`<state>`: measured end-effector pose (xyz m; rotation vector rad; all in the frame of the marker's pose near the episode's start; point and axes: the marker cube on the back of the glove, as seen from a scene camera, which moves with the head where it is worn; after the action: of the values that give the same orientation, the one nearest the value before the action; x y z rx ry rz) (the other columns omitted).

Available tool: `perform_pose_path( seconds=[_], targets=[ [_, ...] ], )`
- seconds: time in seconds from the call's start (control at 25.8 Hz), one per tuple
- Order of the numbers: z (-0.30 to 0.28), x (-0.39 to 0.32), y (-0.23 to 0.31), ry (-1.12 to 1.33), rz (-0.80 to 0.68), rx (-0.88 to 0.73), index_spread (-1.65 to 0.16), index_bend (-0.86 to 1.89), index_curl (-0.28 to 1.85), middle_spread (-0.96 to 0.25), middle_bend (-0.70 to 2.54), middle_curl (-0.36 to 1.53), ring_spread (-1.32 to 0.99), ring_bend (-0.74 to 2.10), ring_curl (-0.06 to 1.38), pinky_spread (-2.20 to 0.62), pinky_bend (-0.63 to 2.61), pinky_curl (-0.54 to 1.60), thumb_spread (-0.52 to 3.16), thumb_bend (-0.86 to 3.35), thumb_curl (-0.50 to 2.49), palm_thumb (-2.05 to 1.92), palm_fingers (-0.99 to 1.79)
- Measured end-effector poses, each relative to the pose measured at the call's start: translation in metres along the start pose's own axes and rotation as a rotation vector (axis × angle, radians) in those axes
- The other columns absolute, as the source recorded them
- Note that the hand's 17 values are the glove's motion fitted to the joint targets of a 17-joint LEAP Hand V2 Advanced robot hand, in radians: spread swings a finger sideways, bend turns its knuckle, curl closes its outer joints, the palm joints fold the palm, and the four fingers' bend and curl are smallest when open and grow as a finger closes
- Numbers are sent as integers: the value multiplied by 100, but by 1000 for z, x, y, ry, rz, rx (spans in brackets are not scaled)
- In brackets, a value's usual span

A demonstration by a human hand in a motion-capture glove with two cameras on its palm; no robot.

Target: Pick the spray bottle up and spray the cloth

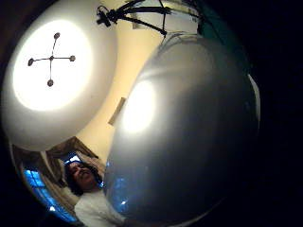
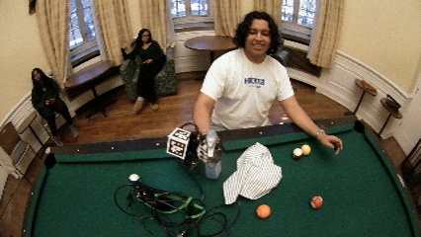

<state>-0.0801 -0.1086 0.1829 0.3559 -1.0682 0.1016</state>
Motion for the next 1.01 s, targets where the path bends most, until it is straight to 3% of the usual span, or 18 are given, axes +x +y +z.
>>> perform_pose_path(
  seconds=[0.27, 0.47, 0.7, 1.01],
  targets=[
    [-17, -84, -28, -21, -109, -113, -25, 49, 54, -19, 67, 56, -22, 75, 50, -30, 44, 42, 26, -3, 71, 95, 141],
    [-11, -144, -44, 18, -129, -342, -25, 49, 54, -19, 68, 56, -22, 76, 50, -30, 44, 42, 24, -2, 73, 95, 141],
    [41, -167, -45, 163, 82, -638, -25, 48, 55, -19, 68, 56, -22, 76, 50, -30, 45, 42, 23, -3, 75, 95, 141],
    [102, -119, -13, 380, 557, -956, -25, 48, 56, -19, 68, 56, -21, 76, 50, -30, 45, 42, 22, -3, 77, 95, 140]
  ],
)
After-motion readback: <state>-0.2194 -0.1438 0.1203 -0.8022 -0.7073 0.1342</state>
